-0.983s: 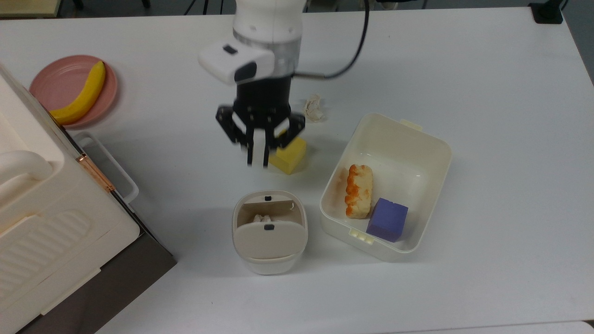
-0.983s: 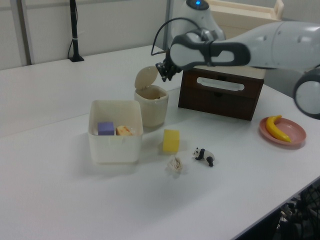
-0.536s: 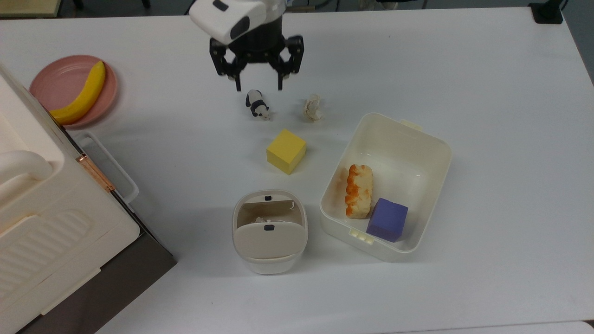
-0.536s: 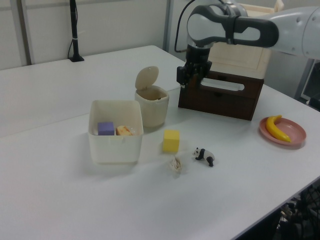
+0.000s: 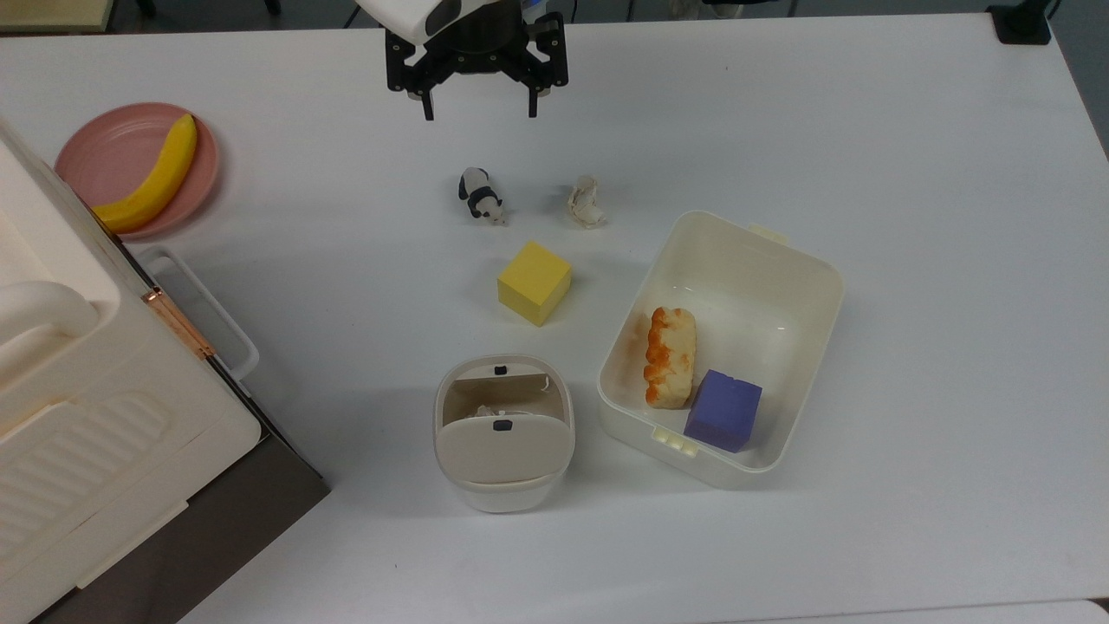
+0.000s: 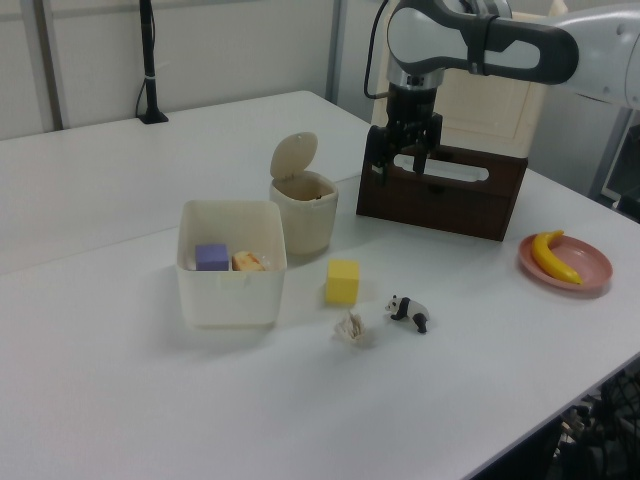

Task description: Open the trash can

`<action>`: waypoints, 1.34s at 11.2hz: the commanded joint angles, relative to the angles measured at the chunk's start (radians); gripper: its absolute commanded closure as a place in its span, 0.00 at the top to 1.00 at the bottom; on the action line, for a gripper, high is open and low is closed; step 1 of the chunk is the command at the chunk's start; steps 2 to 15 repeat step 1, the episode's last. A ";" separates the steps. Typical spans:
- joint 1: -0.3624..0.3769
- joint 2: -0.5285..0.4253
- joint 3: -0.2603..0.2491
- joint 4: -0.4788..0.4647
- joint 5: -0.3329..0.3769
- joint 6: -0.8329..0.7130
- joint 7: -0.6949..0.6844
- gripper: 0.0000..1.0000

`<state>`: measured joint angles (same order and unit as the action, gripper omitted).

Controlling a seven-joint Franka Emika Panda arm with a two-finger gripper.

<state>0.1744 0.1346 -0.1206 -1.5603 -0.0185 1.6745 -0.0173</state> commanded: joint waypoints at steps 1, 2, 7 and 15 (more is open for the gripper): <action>0.019 -0.033 -0.019 -0.038 0.006 -0.016 0.016 1.00; 0.019 -0.033 -0.019 -0.038 0.006 -0.016 0.016 1.00; 0.019 -0.033 -0.019 -0.038 0.006 -0.016 0.016 1.00; 0.019 -0.033 -0.019 -0.038 0.006 -0.016 0.016 1.00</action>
